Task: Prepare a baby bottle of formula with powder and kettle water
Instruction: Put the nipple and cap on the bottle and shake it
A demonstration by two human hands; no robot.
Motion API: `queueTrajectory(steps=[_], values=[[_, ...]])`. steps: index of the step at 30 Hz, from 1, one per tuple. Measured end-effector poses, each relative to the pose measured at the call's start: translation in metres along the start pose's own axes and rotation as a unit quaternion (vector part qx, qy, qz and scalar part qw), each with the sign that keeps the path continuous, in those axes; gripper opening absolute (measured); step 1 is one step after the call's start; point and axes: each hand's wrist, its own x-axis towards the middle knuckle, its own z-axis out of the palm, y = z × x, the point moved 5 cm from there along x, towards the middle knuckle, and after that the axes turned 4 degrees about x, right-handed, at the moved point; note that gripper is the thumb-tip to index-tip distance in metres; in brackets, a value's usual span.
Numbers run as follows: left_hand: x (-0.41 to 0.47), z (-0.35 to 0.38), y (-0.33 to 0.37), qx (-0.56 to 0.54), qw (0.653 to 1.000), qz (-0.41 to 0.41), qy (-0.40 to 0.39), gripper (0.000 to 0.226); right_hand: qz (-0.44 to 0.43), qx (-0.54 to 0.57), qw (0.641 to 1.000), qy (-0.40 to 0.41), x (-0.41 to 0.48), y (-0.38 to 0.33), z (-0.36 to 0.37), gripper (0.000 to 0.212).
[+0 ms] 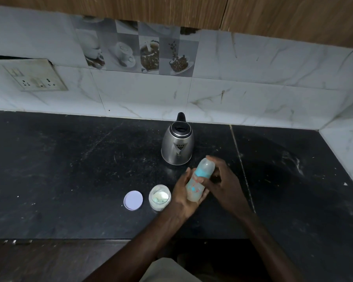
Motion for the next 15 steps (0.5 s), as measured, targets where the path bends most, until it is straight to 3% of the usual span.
queueTrajectory(steps=[2,7,15], values=[[-0.002,-0.002,-0.004,0.013,1.000,-0.009,0.014,0.039,-0.032,-0.075,0.996,-0.044,0.012,-0.007,-0.012,0.054],[-0.002,-0.007,-0.007,0.049,0.998,-0.016,0.038,0.026,0.003,-0.135,0.977,-0.163,0.026,-0.002,-0.015,0.051],[-0.004,-0.014,-0.013,0.071,0.994,0.033,0.070,0.028,0.053,-0.146,0.974,-0.164,0.023,0.000,-0.004,0.051]])
